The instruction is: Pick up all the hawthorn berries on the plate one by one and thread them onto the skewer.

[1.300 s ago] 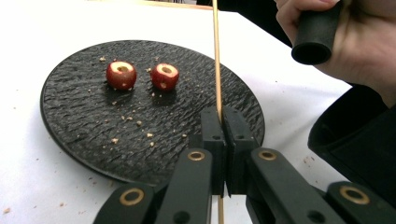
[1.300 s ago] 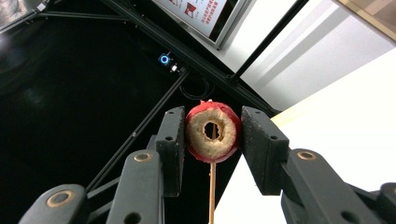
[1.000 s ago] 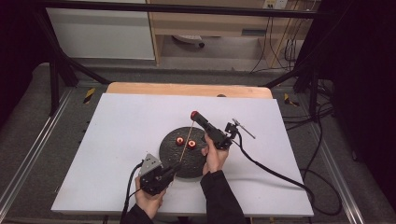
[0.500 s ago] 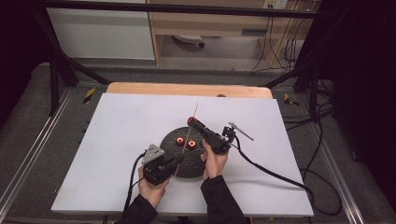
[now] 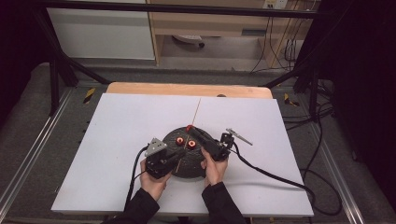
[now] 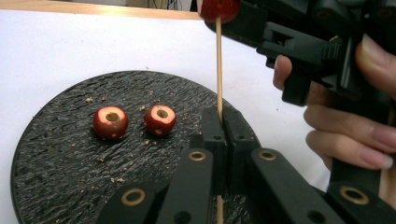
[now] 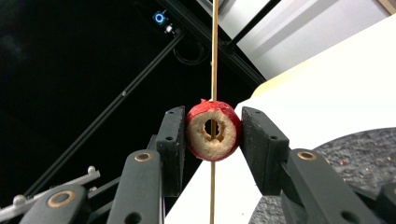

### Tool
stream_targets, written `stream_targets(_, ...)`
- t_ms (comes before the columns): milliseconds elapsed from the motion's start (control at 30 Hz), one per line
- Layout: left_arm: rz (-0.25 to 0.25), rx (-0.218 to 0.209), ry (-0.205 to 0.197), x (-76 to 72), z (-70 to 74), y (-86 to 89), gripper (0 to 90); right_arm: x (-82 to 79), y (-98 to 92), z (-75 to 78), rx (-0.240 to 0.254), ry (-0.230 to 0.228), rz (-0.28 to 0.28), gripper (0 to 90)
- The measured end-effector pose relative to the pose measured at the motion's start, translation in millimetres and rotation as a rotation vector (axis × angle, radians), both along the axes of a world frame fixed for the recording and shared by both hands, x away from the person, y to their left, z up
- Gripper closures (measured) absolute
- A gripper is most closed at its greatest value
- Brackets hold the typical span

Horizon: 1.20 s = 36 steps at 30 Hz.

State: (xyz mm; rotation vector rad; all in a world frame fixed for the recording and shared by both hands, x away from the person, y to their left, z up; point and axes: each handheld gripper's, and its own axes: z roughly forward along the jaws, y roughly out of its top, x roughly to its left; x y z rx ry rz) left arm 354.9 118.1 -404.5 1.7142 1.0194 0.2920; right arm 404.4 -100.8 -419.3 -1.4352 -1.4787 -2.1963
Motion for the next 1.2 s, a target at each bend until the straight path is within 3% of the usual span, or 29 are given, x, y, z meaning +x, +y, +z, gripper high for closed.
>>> stream_targets(33,-0.003,-0.006,0.013,0.2,-0.5,-0.8,88.4,-0.9,0.3,-0.8,-0.008,0.0,0.002,62.2)
stream_targets(633,-0.018,0.01,0.003,2.8,-1.6,3.4,88.4,-7.7,4.2,-6.3,-0.083,-0.008,0.03,60.8)
stream_targets(700,-0.022,0.018,0.002,2.1,-1.6,5.1,88.4,-8.4,2.9,-4.0,-0.118,-0.024,0.029,54.2)
stream_targets(1000,-0.028,0.059,0.024,-0.1,-8.3,22.0,88.4,-6.0,-13.6,11.2,-0.272,-0.077,0.038,39.7)
stream_targets(1200,-0.041,0.112,0.024,-3.7,-10.4,37.0,88.4,-0.9,-23.1,18.2,-0.412,-0.054,0.089,26.2)
